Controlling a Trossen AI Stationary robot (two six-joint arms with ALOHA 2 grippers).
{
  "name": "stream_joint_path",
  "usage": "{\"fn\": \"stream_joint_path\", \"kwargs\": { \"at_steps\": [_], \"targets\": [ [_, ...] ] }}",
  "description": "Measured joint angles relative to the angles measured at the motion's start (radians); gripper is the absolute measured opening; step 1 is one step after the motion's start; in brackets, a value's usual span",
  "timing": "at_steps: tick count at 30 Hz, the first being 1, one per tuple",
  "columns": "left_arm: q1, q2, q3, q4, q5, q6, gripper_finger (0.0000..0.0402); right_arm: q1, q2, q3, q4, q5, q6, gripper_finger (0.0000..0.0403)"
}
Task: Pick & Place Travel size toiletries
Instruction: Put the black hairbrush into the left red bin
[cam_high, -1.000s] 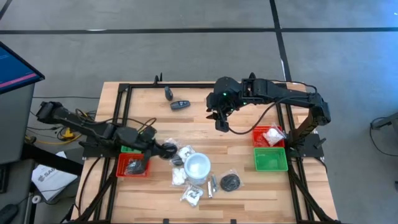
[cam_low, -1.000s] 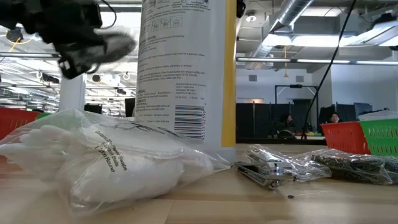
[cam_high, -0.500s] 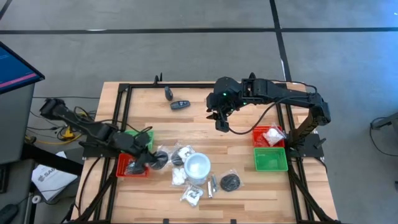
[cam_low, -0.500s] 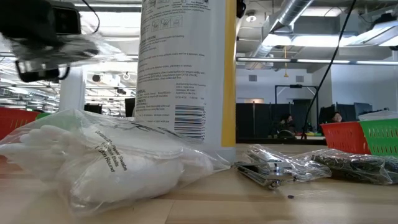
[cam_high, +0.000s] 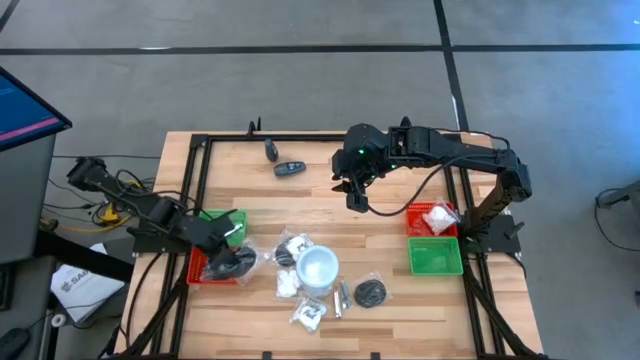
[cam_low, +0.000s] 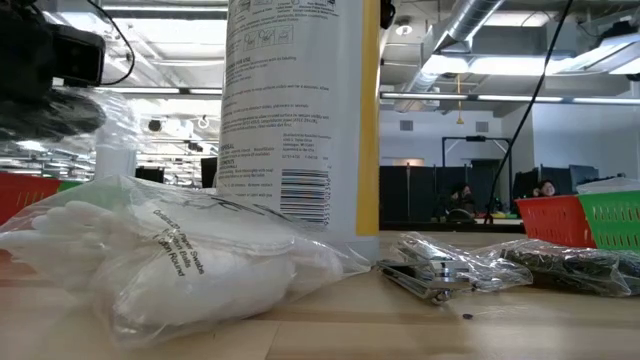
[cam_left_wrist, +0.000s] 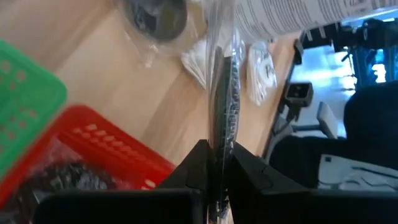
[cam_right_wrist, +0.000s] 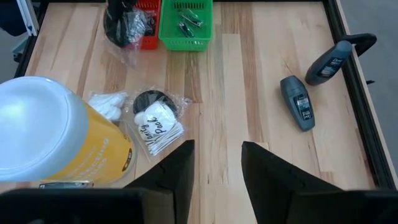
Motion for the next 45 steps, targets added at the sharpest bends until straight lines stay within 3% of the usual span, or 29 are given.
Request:
{"fn": "stream_joint_path", "kwargs": {
  "at_steps": [3,10,14,19,34,45],
  "targets": [
    [0.0,-0.002,0.002,-0.017,0.039,-0.04,0.0022,0.0,0.0,0.0,0.0,0.0,0.0,0.0123],
    [0.0,0.002,0.08,-0.27,0.066,-0.102,0.0022,0.004,0.036,0.003,0.015,0.0,-0.005,0.0123],
    [0.0,0.001,0.132,-0.304,0.079,-0.101,0.0022,0.003,0.073,0.0,0.005,0.0,-0.008,0.0123],
    [0.0,0.033,0.158,-0.456,0.168,-0.111,0.0022,-0.007,0.098,0.0,-0.005,0.0,-0.011,0.0123],
    [0.0,0.202,0.159,-0.463,0.276,-0.028,0.0023,-0.024,0.087,0.0,0.003,0.0,-0.008,0.0123],
    [0.0,0.243,0.159,-0.462,0.277,0.033,0.0042,-0.022,0.087,0.0,0.008,0.0,-0.008,0.0123]
  ]
}}
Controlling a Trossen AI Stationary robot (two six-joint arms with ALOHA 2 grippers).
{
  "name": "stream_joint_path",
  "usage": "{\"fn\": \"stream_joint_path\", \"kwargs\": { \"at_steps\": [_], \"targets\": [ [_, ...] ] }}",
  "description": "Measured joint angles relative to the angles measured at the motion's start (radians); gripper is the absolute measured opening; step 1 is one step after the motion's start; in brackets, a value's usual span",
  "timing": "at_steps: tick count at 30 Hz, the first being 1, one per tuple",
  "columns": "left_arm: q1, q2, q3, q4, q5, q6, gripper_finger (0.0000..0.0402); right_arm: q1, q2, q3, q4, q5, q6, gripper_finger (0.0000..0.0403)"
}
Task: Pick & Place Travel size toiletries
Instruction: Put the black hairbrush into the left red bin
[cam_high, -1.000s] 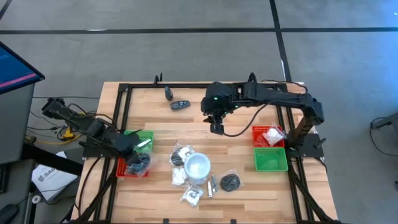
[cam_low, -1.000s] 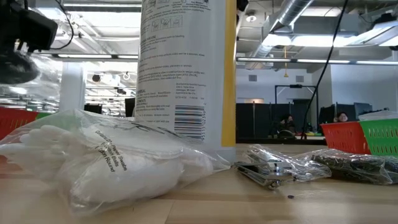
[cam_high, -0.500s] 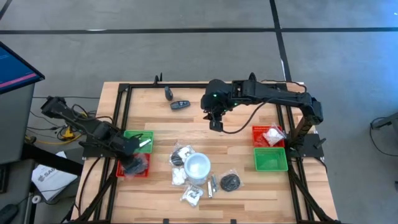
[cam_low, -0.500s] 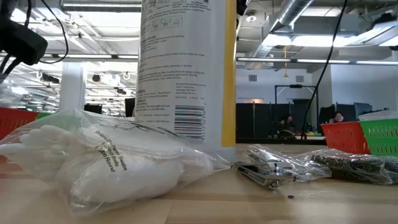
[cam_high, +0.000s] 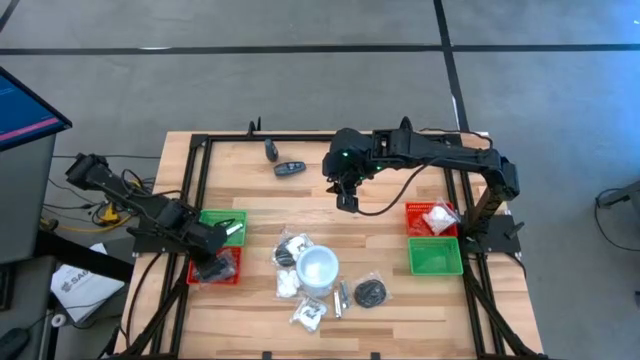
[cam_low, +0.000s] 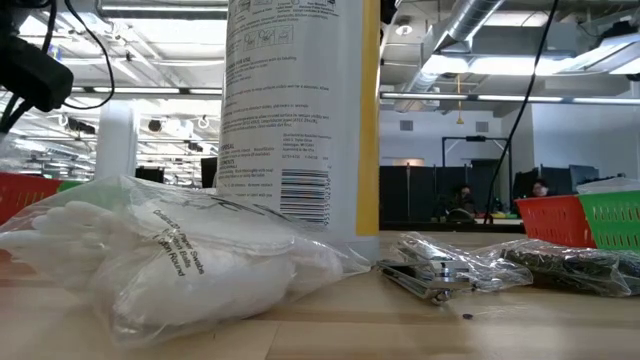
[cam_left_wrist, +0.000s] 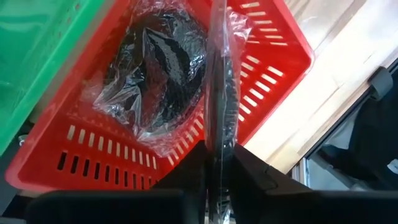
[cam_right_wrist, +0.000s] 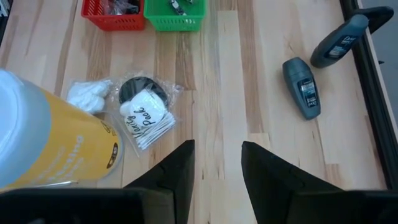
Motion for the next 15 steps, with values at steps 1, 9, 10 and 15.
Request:
{"fn": "stream_joint_path", "kwargs": {
  "at_steps": [1,9,10,15],
  "targets": [
    [0.0,0.0,0.0,0.0,-0.002,0.0,0.0045,0.0,0.0,0.0,0.0,0.0,0.0,0.0123],
    [0.0,0.0,0.0,0.003,-0.048,0.0,0.0049,0.0,0.0,0.0,0.0,0.0,0.0,0.0123],
    [0.0,0.0,0.0,0.003,-0.062,0.0,0.0049,0.0,0.0,0.0,0.0,0.0,0.0,0.0123],
    [0.0,0.0,0.0,0.003,-0.11,0.0,0.0068,0.001,0.0,0.0,0.0,0.0,0.0,0.0123]
  ]
}}
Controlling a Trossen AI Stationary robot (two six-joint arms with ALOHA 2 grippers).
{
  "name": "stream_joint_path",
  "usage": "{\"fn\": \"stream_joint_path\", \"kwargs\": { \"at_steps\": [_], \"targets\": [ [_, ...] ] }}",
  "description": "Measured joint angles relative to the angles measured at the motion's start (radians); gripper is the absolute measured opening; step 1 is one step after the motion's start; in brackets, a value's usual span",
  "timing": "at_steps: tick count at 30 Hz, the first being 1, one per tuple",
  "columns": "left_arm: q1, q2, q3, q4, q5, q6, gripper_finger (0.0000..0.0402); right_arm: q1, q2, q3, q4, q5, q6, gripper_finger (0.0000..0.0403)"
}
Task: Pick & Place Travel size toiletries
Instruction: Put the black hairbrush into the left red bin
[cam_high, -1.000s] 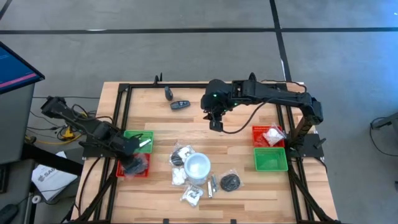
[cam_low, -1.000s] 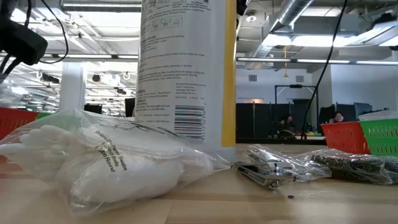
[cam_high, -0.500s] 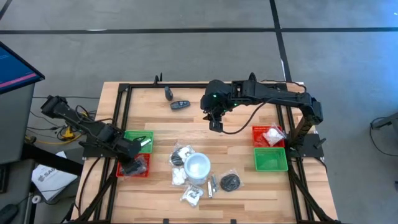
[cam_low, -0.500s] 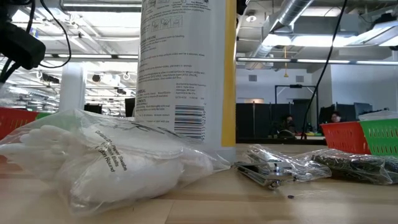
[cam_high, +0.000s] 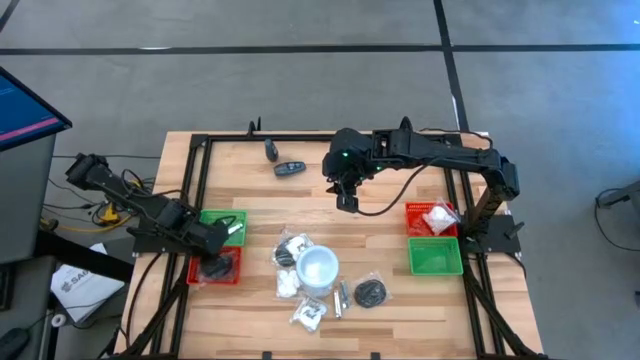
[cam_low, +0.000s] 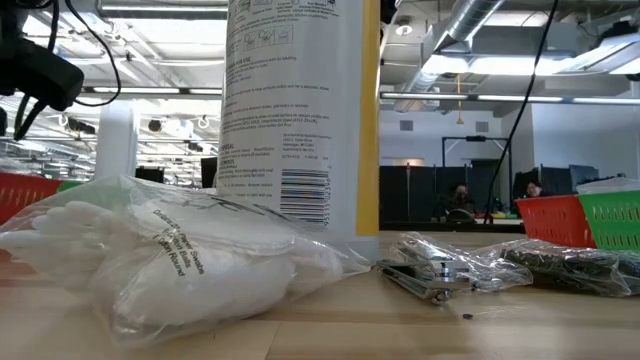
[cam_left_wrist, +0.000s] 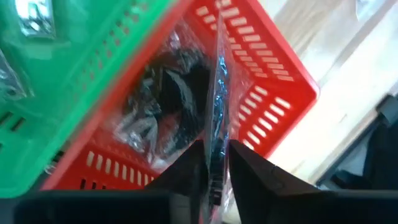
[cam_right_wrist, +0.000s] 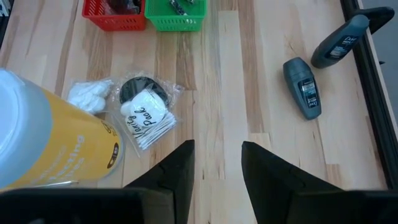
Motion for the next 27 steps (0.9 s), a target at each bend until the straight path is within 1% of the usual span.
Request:
{"fn": "stream_joint_path", "kwargs": {
  "at_steps": [7,11,14,18,23,27],
  "targets": [
    [0.0,0.0,0.0,-0.01,-0.086,0.001,0.013,0.0,0.0,0.0,0.0,0.0,0.0,0.0123],
    [0.0,0.0,0.0,-0.015,-0.09,0.003,0.0166,0.0,0.0,0.0,0.0,0.0,0.0,0.0123],
    [0.001,-0.001,0.0,-0.015,-0.09,0.004,0.0184,0.0,0.0,0.0,0.0,0.0,0.0,0.0123],
    [0.001,-0.005,0.0,-0.015,-0.089,0.005,0.0195,0.0,0.0,0.0,0.0,0.0,0.0,0.0123],
    [0.01,-0.041,0.0,-0.016,-0.089,0.028,0.0193,0.0,0.0,0.0,0.0,0.0,0.0,0.0123],
    [0.031,-0.076,0.0,-0.017,-0.134,0.046,0.0189,0.0,0.0,0.0,0.0,0.0,0.0,0.0123]
  ]
}}
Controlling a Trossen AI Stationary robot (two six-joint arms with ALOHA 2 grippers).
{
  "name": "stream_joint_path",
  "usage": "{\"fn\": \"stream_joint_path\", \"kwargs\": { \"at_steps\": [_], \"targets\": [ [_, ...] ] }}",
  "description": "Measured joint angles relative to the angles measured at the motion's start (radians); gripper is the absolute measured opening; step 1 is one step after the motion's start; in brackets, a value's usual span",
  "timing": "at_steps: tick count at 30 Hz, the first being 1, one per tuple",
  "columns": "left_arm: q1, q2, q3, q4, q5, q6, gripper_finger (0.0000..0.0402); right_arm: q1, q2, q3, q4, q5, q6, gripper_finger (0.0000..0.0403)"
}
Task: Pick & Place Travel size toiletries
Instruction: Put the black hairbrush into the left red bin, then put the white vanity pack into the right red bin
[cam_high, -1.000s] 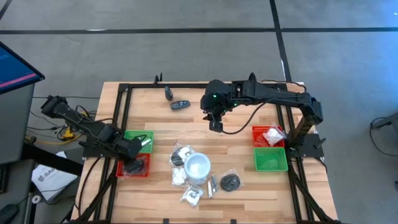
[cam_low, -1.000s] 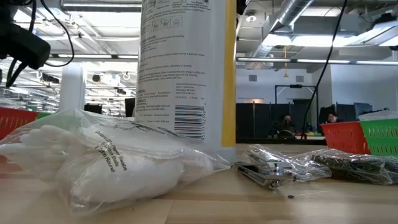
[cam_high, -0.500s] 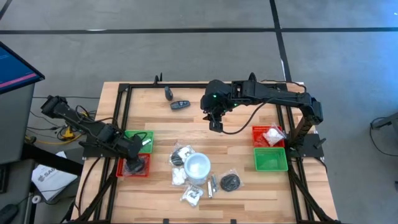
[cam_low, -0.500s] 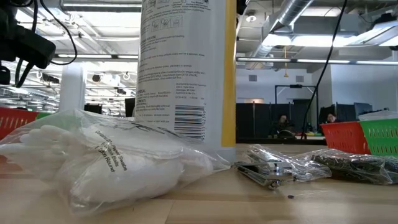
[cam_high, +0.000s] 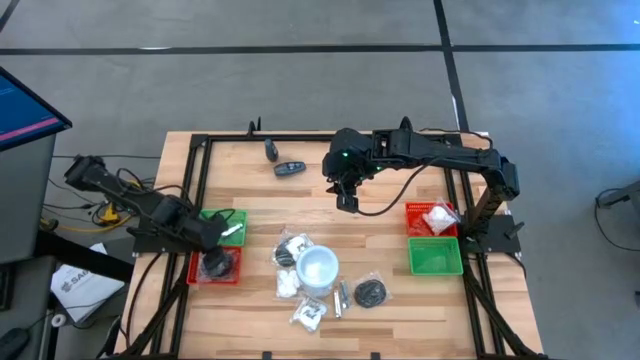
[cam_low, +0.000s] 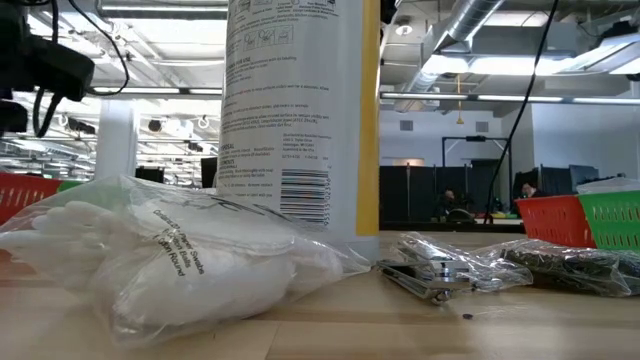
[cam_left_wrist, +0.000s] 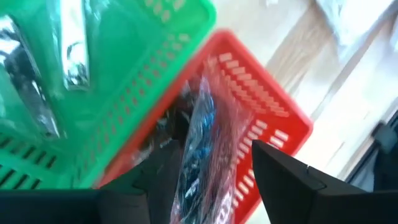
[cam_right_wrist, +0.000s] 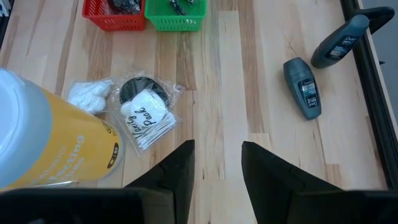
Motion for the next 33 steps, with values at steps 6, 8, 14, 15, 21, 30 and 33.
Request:
{"fn": "stream_joint_path", "kwargs": {
  "at_steps": [6,8,14,15,21,30,33],
  "targets": [
    [0.036,-0.023,0.0,0.018,-0.063,0.0,0.0187,0.0,0.0,0.0,0.0,-0.001,0.0,0.0123],
    [0.044,-0.022,0.0,0.052,-0.092,0.013,0.0187,0.0,0.0,0.0,0.0,-0.001,0.005,0.0123],
    [0.049,-0.015,0.0,0.29,-0.175,0.161,0.0186,0.0,0.0,0.0,0.0,-0.001,0.007,0.0123],
    [0.049,-0.009,0.0,0.321,-0.193,0.175,0.0186,0.0,0.0,0.0,0.0,-0.001,0.007,0.0123],
    [0.049,0.079,0.0,0.396,-0.23,0.254,0.0186,0.0,0.0,0.0,-0.001,-0.002,0.008,0.0123],
    [0.049,0.269,0.0,0.602,-0.23,0.378,0.0186,0.0,0.0,0.0,-0.001,-0.002,0.008,0.0123],
    [0.049,0.325,0.0,0.682,-0.231,0.433,0.0186,0.0,0.0,0.0,-0.001,-0.002,0.008,0.0123]
  ]
}}
